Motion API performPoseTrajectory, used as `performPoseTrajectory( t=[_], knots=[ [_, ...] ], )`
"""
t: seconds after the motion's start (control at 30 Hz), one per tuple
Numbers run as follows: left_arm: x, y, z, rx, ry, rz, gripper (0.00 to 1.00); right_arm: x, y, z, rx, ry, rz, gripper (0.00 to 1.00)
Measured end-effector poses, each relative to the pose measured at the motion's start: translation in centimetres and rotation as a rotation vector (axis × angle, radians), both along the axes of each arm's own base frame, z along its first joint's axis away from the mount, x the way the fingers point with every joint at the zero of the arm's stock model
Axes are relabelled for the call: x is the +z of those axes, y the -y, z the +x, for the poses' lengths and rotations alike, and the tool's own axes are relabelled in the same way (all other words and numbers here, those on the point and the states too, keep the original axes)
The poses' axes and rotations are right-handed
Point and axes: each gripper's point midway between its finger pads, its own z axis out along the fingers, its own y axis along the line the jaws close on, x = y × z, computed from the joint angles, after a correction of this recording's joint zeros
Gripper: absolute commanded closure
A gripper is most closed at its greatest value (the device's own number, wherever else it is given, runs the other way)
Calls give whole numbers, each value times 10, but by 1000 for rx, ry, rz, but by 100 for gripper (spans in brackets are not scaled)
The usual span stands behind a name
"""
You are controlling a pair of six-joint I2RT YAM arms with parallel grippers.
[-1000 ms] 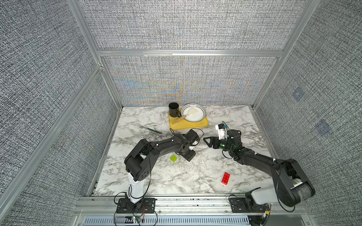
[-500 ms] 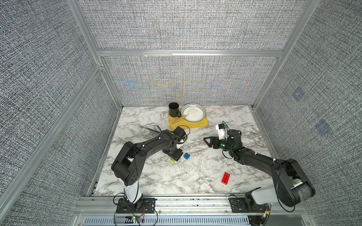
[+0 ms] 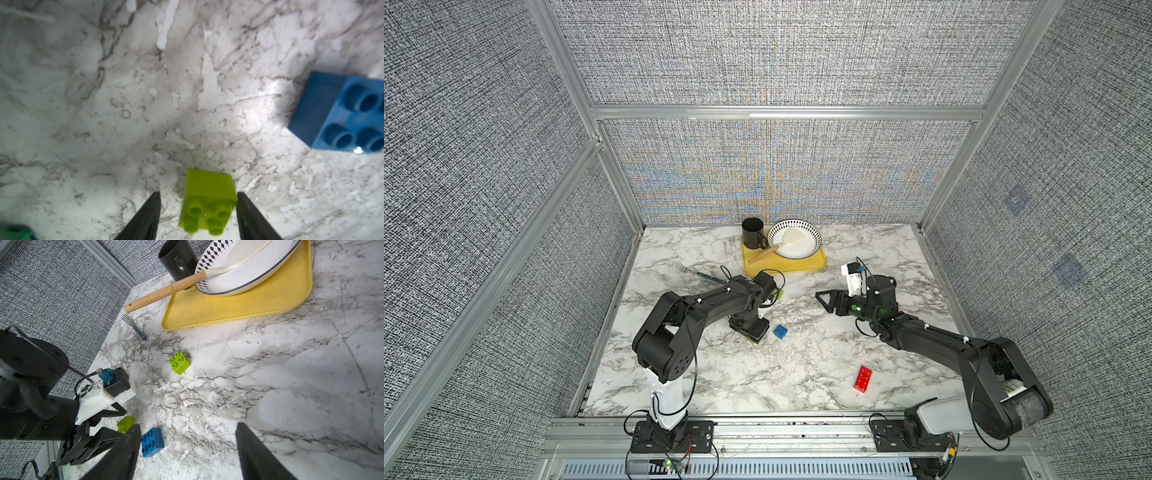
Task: Assemble an ice cream with lego
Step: Place the lego brick at the center of the board, then pick up the lego brick from the center of the board.
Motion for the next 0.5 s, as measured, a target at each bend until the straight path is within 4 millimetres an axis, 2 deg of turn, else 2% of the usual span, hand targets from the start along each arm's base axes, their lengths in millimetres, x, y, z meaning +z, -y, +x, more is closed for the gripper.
performPoseTrajectory(
  t=[0.07, 0.23, 0.33, 0.5],
  knots=[
    [0, 1, 1, 2, 3, -6, 74, 0, 0, 0, 0, 0, 0, 27],
    [3, 7, 2, 2, 5, -36, 96, 0, 1, 1, -4, 0, -2, 27],
    [11, 10, 5, 2, 22, -50, 98, 0, 2, 1, -11, 1, -5, 27],
    [43, 28, 10, 20, 65, -111, 98, 0, 2, 2, -17, 4, -8, 27]
  ],
)
